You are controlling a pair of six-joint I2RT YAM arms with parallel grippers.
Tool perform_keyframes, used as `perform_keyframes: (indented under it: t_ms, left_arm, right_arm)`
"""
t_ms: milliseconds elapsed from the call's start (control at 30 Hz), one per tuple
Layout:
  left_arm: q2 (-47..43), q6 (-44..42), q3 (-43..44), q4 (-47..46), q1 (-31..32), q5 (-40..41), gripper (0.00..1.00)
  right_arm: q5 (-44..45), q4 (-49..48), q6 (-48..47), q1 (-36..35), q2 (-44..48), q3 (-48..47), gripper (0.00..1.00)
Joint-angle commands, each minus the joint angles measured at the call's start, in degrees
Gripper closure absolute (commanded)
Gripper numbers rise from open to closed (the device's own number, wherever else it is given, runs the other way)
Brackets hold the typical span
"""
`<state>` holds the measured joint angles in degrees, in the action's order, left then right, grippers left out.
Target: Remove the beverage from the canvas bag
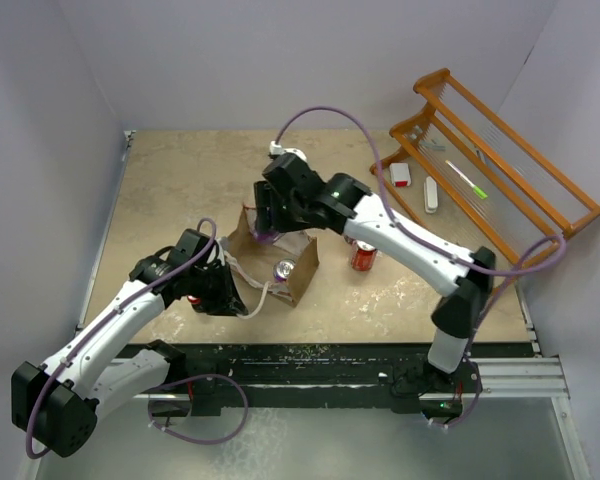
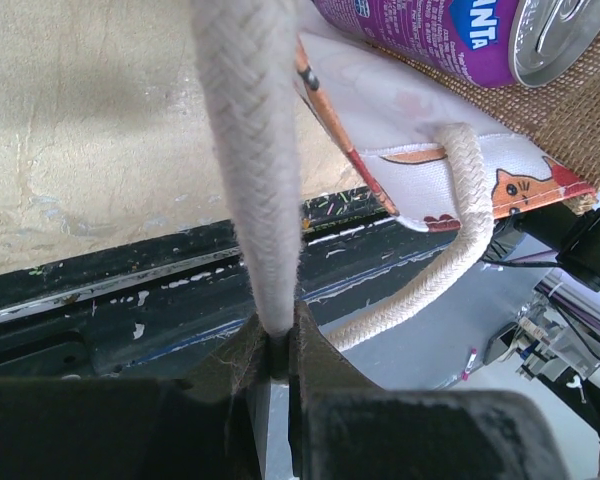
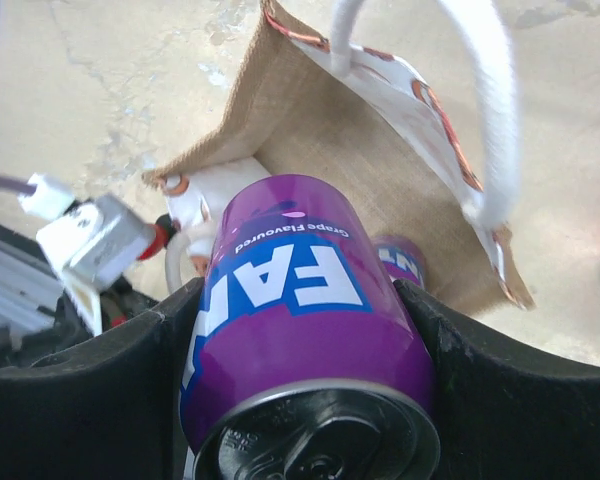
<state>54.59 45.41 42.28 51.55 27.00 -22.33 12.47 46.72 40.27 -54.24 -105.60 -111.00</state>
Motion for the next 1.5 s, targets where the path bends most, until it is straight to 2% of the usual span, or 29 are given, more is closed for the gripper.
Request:
perform_keyframes:
  t_ms: [0, 133, 267, 533, 600, 733, 867, 1133, 1467]
  left_arm:
    - [0.4, -1.0, 1.4, -0.4, -0.2, -1.0, 1.0]
    - [1.2, -1.2, 1.3, -0.6, -0.2, -1.4, 1.0]
    - [0.8, -1.3, 1.3, -0.3, -0.2, -1.1, 1.0]
    - [0.9, -0.5, 0.5, -1.5, -0.2, -1.5, 1.0]
    - [1.2, -0.5, 0.8, -1.6, -0.2, -1.5, 1.0]
    - [2.3, -0.8, 1.7, -1.5, -0.2, -1.4, 1.0]
    - [2.6, -0.9, 1.8, -1.4, -0.2, -1.6, 1.0]
    - [2.2, -1.3, 3.0, 0.7, -0.2, -0.4, 1.0]
    - [3.3, -2.6, 3.9, 1.6, -0.2, -0.3, 1.0]
  right_arm:
    - [1.6, -6.6, -0.5, 0.4, 12.4, 7.8, 1.0]
    - [5.3, -6.1, 0.2, 0.4, 21.5, 17.3, 1.0]
    - [12.2, -1.7, 4.3, 0.4, 30.0, 25.8, 1.0]
    - [21.8, 6.4, 22.6, 1.6, 39.5, 44.8, 1.0]
    - [22.4, 6.1, 26.5, 2.4, 39.2, 48.5, 1.0]
    - [22.1, 3.0, 28.3, 5.4, 35.2, 52.4, 1.0]
    - [20.6, 1.9, 28.5, 8.5, 29.7, 51.9, 1.0]
    - [22.0, -2.6, 26.1, 9.6, 22.1, 51.2, 1.0]
    - [22.3, -4.7, 25.6, 10.4, 17.5, 51.3, 1.0]
